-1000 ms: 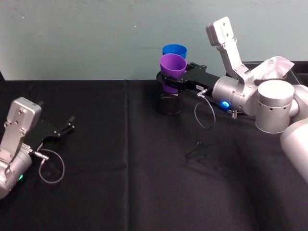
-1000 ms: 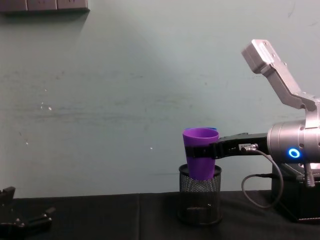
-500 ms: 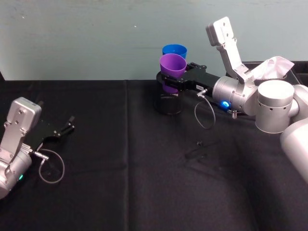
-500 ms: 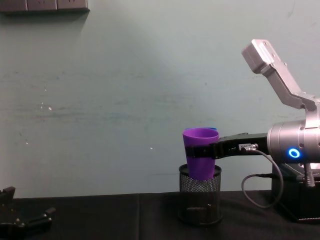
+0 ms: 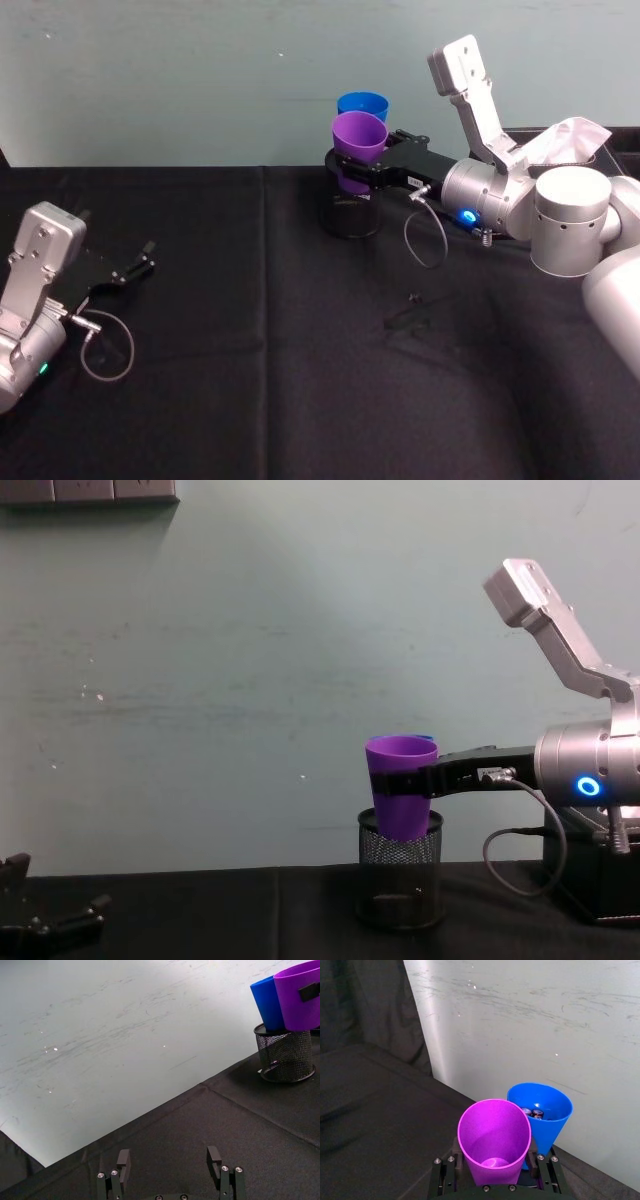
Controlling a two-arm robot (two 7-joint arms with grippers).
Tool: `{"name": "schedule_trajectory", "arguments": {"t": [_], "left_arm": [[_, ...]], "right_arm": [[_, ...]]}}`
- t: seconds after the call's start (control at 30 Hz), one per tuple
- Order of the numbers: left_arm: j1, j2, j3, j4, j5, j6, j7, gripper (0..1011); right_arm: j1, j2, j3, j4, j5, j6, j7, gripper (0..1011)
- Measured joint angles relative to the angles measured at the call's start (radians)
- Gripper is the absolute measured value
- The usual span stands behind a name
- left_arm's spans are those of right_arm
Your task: Pick up one cup with a gripper and tap it against the other cup.
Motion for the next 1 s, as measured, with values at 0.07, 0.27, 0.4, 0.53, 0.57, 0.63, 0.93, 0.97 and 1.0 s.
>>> {"name": "schedule_trajectory", "arguments": {"t": [0.07, 0.27, 0.4, 0.53, 0.57, 0.63, 0.93, 0.97, 1.0], "left_arm": [[0.000, 0.000, 0.000, 0.000, 0.000, 0.000, 0.000, 1000], [0.000, 0.000, 0.000, 0.000, 0.000, 0.000, 0.000, 1000], [0.000, 0.000, 0.000, 0.000, 0.000, 0.000, 0.000, 1000], [0.000, 0.000, 0.000, 0.000, 0.000, 0.000, 0.000, 1000], [0.000, 0.000, 0.000, 0.000, 0.000, 0.000, 0.000, 1000], [0.000, 0.000, 0.000, 0.000, 0.000, 0.000, 0.000, 1000], [0.000, 0.000, 0.000, 0.000, 0.000, 0.000, 0.000, 1000], [0.000, 0.000, 0.000, 0.000, 0.000, 0.000, 0.000, 1000], [0.000, 0.000, 0.000, 0.000, 0.000, 0.000, 0.000, 1000]], "right_arm": [[0.000, 0.000, 0.000, 0.000, 0.000, 0.000, 0.000, 726], [0.000, 0.000, 0.000, 0.000, 0.000, 0.000, 0.000, 726], [0.000, 0.000, 0.000, 0.000, 0.000, 0.000, 0.000, 726], [0.000, 0.000, 0.000, 0.000, 0.000, 0.000, 0.000, 726], [0.000, 0.000, 0.000, 0.000, 0.000, 0.000, 0.000, 726], [0.000, 0.000, 0.000, 0.000, 0.000, 0.000, 0.000, 726], [0.000, 0.000, 0.000, 0.000, 0.000, 0.000, 0.000, 726], [0.000, 0.000, 0.000, 0.000, 0.000, 0.000, 0.000, 726], [0.000, 0.000, 0.000, 0.000, 0.000, 0.000, 0.000, 726]]}}
